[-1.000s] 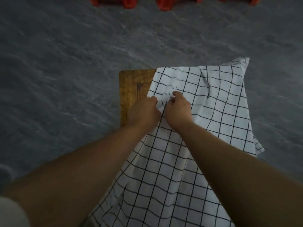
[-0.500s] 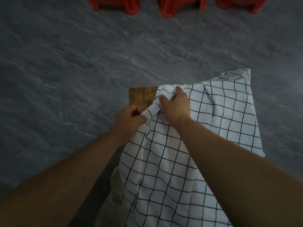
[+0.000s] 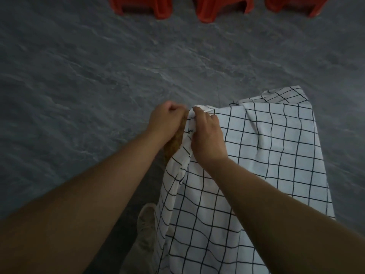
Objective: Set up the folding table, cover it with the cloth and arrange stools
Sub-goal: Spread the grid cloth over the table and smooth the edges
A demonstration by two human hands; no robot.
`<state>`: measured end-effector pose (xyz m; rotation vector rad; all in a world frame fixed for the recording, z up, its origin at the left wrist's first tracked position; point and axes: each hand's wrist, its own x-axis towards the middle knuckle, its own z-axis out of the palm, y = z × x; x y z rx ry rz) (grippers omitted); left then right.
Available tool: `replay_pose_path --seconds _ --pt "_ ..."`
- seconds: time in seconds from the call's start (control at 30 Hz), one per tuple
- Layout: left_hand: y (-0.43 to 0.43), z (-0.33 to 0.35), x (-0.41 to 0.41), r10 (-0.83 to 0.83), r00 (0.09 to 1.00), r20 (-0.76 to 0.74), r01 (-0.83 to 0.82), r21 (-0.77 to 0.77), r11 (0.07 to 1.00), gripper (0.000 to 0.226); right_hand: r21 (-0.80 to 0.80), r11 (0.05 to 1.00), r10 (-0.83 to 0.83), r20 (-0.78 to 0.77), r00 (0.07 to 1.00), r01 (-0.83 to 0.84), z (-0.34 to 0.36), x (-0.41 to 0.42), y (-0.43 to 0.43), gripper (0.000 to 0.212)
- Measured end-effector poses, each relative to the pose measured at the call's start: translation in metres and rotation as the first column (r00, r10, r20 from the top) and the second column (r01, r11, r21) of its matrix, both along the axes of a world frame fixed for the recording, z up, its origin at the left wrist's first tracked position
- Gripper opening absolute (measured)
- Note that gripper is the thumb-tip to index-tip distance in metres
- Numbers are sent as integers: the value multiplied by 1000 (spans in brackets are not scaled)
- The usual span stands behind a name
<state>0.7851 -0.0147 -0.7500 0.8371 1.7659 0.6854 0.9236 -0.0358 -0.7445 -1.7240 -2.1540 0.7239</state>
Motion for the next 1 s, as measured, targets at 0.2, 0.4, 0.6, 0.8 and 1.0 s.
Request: replay_pose_path --seconds 0.2,0.4,0.6,0.8,1.0 --pt "60 12 30 -215 976 -34 206 -171 963 44 32 998 55 0 998 -55 11 2 -9 50" --pt "79 17 41 -406 894 -188 337 -313 888 20 157 980 115 67 991 -125 13 7 -9 22" --pt "71 2 26 -89 982 168 129 -239 962 13 -61 998 -31 69 997 36 3 25 -3 60" --pt "71 -18 -10 12 977 -211 -17 -18 1000 10 -247 968 109 315 943 -29 -11 33 -7 71" --pt "57 -28 -43 260 959 -115 -269 -80 960 16 -213 977 94 374 923 -13 -12 27 -7 63"
